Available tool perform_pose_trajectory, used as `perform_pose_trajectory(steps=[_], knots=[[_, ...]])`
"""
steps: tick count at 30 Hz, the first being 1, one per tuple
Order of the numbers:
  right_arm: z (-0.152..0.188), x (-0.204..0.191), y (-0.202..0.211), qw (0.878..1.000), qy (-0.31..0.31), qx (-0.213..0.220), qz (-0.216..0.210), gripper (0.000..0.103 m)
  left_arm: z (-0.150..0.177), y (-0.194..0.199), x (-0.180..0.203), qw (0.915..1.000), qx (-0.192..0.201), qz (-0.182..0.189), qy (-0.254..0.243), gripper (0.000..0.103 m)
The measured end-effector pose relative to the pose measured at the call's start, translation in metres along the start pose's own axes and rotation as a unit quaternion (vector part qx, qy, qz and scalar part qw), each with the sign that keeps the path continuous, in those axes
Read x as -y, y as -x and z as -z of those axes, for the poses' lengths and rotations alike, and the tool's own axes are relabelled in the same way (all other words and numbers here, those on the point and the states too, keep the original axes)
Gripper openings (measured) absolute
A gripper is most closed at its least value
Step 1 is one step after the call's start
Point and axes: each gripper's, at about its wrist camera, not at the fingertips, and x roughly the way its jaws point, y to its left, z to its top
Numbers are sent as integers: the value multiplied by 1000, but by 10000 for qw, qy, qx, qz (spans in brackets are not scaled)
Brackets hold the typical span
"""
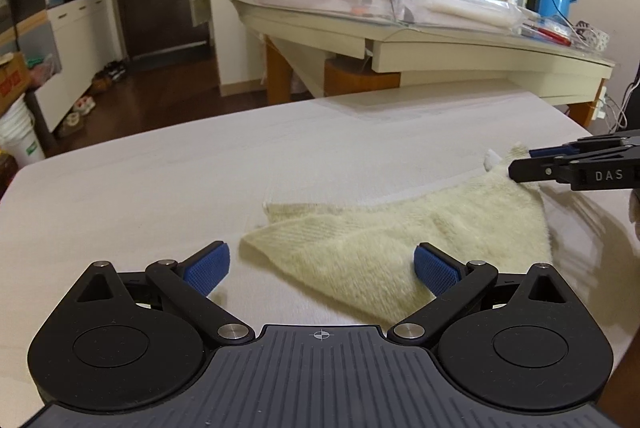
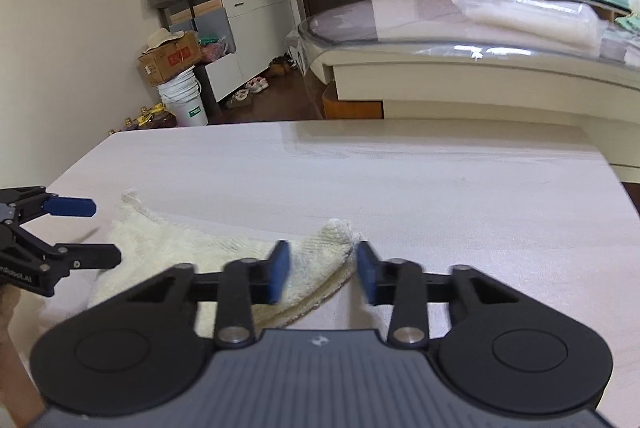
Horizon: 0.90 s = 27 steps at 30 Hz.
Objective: Fold towel
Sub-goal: 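Grasp the towel triangle's corner with the right gripper, then lift the held corner with the right gripper and peel the top layer back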
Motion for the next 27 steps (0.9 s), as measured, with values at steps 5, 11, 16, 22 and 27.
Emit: perform_pose_trajectory(steps=[5, 11, 16, 22, 27], knots=[[0, -1, -1, 9999, 144, 17, 59, 20, -1, -12, 5, 10000, -3, 24, -36, 102], [-8, 5, -6, 9996, 170, 104, 185, 18, -10, -26, 7, 9999, 38, 48, -81, 103], [-20, 14, -17, 9986, 275, 202, 402, 18, -27, -44, 9, 9999, 46, 19, -161, 103], [-27, 17, -17, 9983, 261, 216, 469, 20, -36, -44, 13, 9995, 1, -106, -289, 102], [-26, 19, -9, 9981, 258, 294, 481, 20, -31, -29, 7, 9997, 43, -135, -201, 102]])
